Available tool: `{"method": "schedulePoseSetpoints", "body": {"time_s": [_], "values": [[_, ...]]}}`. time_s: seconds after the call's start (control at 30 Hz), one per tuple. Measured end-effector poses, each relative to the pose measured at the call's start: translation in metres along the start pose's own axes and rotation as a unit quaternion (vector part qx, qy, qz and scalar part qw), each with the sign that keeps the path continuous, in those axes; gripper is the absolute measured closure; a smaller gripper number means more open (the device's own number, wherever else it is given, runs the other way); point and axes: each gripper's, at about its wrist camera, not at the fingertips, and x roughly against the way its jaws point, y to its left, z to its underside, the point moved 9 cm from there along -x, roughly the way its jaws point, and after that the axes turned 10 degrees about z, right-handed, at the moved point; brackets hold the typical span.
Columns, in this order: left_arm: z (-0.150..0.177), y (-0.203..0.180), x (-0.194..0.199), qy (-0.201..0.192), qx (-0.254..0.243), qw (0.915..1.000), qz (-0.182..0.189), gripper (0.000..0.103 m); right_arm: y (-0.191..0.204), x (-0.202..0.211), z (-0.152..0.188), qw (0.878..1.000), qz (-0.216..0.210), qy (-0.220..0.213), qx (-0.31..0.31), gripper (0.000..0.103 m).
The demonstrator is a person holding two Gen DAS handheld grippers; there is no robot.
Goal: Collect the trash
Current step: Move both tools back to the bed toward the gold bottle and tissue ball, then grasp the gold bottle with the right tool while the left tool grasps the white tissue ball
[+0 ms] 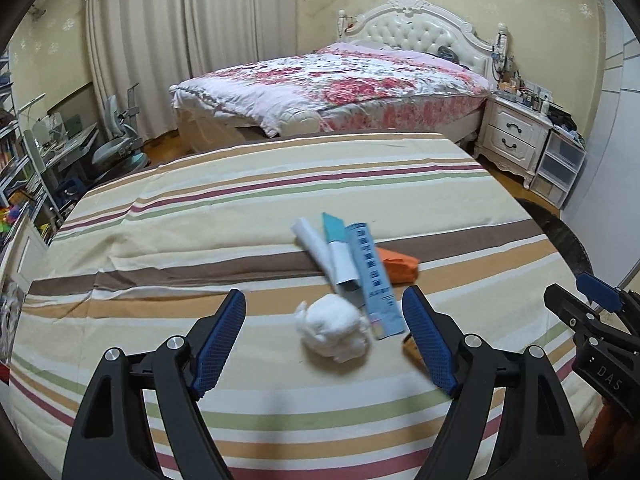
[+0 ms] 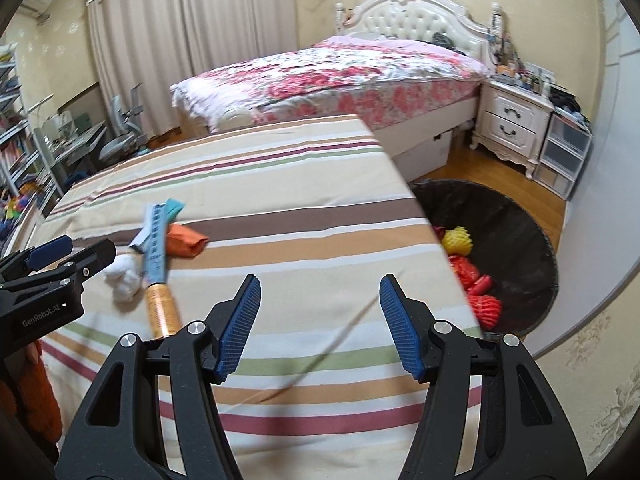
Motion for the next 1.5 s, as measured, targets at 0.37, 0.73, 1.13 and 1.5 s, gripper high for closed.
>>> {"method": "schedulePoseSetpoints", "body": {"time_s": [0.37, 0.73, 1.13, 1.5], "values": [[0.027, 0.062, 0.015, 0.009, 0.045, 0.9983, -0.036, 0.025, 0.079, 0.009, 0.017, 0.996, -0.054, 0.010, 0.076, 0.043], [0.035, 0.064, 0.012, 0.018, 0.054, 0.9982, -0.021, 0.025, 0.114, -0.005, 0.042, 0.989, -0.067, 0.047, 0.127, 0.075], [0.032, 0.035, 0.003, 0.021, 0.037, 0.9990, 0.012, 0.025, 0.082, -0.020, 0.030, 0.994, -0.044, 0.046, 0.091, 0.076], [0.025, 0.015, -0.012, 0.025, 0.020, 0.9993, 0.019, 0.025, 0.054, -0.032, 0.019, 0.997, -0.033, 0.046, 0.061, 0.076]]}}
